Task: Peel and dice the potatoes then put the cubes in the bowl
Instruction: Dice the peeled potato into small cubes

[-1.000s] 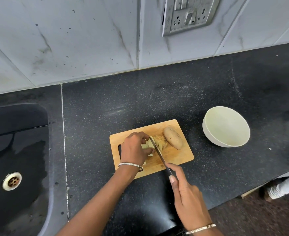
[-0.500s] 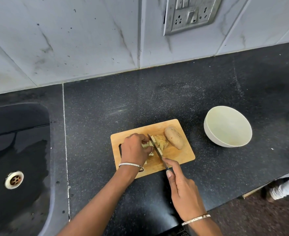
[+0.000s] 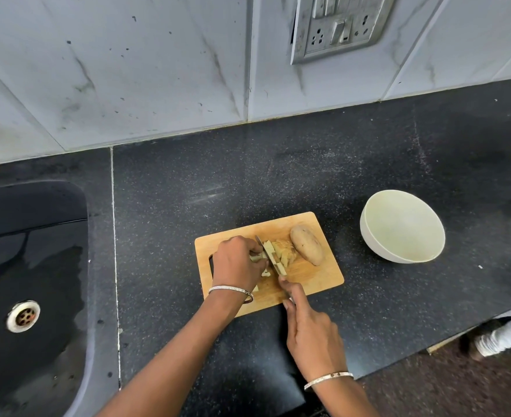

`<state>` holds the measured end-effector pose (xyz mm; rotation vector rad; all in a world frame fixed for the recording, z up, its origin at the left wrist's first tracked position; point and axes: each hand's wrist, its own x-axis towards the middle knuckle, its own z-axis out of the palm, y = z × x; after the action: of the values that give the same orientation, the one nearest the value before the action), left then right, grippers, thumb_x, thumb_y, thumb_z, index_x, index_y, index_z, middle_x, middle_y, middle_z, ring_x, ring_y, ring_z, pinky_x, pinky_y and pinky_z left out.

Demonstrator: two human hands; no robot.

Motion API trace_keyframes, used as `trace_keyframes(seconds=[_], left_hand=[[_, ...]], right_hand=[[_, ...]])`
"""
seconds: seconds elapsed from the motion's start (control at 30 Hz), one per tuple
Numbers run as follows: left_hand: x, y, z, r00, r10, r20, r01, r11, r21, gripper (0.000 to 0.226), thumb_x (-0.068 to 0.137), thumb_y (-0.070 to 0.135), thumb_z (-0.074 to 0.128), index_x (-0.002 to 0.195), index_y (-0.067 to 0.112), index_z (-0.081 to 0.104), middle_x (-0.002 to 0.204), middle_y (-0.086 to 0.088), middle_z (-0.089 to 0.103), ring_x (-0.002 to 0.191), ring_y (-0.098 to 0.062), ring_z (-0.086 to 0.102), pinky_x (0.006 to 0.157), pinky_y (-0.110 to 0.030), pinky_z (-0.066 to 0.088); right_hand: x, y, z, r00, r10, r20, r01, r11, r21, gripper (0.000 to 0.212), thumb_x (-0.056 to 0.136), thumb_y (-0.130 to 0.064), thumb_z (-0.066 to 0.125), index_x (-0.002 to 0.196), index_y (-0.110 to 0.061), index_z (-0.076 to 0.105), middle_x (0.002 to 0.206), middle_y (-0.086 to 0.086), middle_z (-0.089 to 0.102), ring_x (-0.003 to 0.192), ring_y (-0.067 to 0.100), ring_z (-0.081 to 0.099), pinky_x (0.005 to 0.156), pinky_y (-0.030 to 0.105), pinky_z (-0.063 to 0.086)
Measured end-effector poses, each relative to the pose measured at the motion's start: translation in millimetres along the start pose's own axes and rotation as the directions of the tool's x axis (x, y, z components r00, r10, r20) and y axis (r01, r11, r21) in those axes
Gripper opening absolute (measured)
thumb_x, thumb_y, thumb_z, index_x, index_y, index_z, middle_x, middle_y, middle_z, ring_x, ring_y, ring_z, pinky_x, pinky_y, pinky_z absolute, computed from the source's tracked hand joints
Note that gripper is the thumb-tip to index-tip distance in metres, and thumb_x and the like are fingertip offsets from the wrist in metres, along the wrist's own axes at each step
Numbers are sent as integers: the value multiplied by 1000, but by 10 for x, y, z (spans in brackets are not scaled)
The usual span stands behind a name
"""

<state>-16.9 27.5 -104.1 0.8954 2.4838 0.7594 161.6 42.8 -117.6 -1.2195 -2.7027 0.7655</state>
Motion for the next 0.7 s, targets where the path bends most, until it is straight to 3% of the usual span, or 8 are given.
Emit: trace_keyframes(seconds=[0.17, 0.33, 0.6, 0.7], left_hand=[[25, 6, -10, 999, -34, 5, 35, 998, -44, 20, 71, 23, 81, 91, 22, 76, 88, 7, 73, 83, -14, 65, 72, -23, 48], [39, 6, -11, 999, -44, 17, 45, 997, -60, 25, 69, 25, 84, 92, 23, 75, 87, 8, 72, 81, -11, 63, 70, -22, 47], [22, -3, -7, 1000, 5, 6, -5, 999, -43, 24, 71, 26, 82, 93, 24, 72, 84, 12, 67, 78, -8, 59, 67, -21, 45], [-2, 3, 4, 999, 25, -28, -26, 998, -52, 22, 73, 26, 80, 92, 26, 70, 82, 13, 65, 76, -8, 58, 66, -23, 45]], right_hand=[[14, -6, -26, 999, 4, 44, -5, 1000, 17, 34, 101, -45, 25, 135, -49, 26, 55, -14, 41, 58, 22, 59, 53, 41, 47], [-69, 103, -105, 995, -15, 99, 3, 993, 121, 35, 102, -40, 33, 134, -55, 30, 51, -14, 49, 43, 9, 43, 47, 29, 32], [-430, 123, -310, 996, -22, 90, 17, 998, 61, 39, 97, -49, 23, 134, -59, 24, 63, -28, 54, 45, 11, 47, 49, 23, 32], [-394, 76, -361, 999, -29, 17, 27, 996, 80, 42, 98, -46, 27, 135, -64, 27, 54, -13, 50, 44, 12, 46, 46, 23, 29]])
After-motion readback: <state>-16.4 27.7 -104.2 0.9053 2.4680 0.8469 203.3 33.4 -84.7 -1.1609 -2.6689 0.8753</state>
